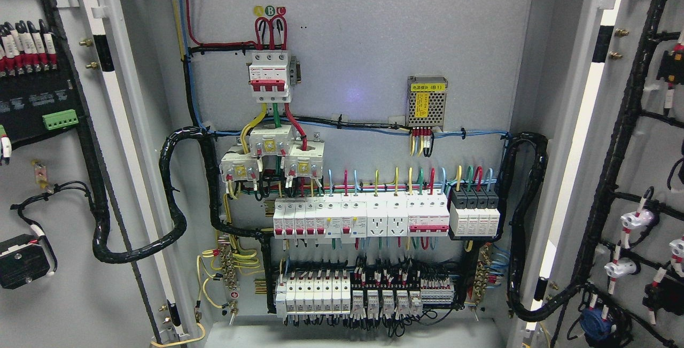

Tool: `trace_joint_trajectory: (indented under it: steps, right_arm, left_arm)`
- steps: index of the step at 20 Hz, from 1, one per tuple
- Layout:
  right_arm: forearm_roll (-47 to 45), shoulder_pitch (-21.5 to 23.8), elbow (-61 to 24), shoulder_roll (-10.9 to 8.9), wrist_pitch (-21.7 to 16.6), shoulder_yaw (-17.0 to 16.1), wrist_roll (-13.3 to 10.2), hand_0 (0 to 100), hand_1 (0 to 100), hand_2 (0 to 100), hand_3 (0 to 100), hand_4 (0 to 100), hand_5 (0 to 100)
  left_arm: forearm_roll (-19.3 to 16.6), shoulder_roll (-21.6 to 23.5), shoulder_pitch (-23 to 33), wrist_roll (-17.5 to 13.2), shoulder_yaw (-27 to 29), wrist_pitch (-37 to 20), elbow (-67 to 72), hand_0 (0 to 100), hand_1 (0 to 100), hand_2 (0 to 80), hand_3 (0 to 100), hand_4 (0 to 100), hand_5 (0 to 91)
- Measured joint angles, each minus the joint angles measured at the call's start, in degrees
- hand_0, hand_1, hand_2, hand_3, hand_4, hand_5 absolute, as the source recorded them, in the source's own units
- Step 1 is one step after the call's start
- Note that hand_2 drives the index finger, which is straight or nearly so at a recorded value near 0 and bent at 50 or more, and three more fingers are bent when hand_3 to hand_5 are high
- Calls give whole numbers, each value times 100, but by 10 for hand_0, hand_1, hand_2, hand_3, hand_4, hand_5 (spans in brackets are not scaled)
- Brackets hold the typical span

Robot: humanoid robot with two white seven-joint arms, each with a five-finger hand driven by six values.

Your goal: Open door with both hands

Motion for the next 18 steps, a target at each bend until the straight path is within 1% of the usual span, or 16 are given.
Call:
trace_joint_trajectory:
  steps: [3, 5, 8, 10, 14, 16, 18]
  right_arm:
    - [10, -75, 554, 105, 27, 24, -292, 191, 0, 0, 0, 0, 0]
    - [16, -106, 868, 169, 37, 37, -472, 191, 0, 0, 0, 0, 0]
    - [21, -135, 1291, 271, 89, 52, -546, 191, 0, 0, 0, 0, 0]
    - [23, -145, 1522, 353, 211, 58, -553, 191, 0, 0, 0, 0, 0]
    - [34, -152, 1958, 480, 366, 78, -567, 191, 0, 0, 0, 0, 0]
    - [87, -156, 2143, 529, 391, 86, -599, 191, 0, 0, 0, 0, 0]
    - [167, -158, 2314, 568, 459, 88, -649, 191, 0, 0, 0, 0, 0]
  left_arm:
    - [-114, -136, -183, -1, -54, -6, 798, 0, 0, 0, 0, 0, 0]
    - [-363, -224, -274, -2, -80, -24, 1300, 0, 0, 0, 0, 0, 0]
    - [-803, -351, -371, -52, -103, 33, 1988, 0, 0, 0, 0, 0, 0]
    - [-1055, -425, -421, -187, -112, 144, 2420, 0, 0, 0, 0, 0, 0]
    - [-1529, -535, -515, -556, -98, 461, 3164, 0, 0, 0, 0, 0, 0]
    - [-1852, -576, -563, -797, -19, 617, 3433, 0, 0, 0, 0, 0, 0]
    - [-2238, -612, -600, -973, 116, 782, 3675, 0, 0, 0, 0, 0, 0]
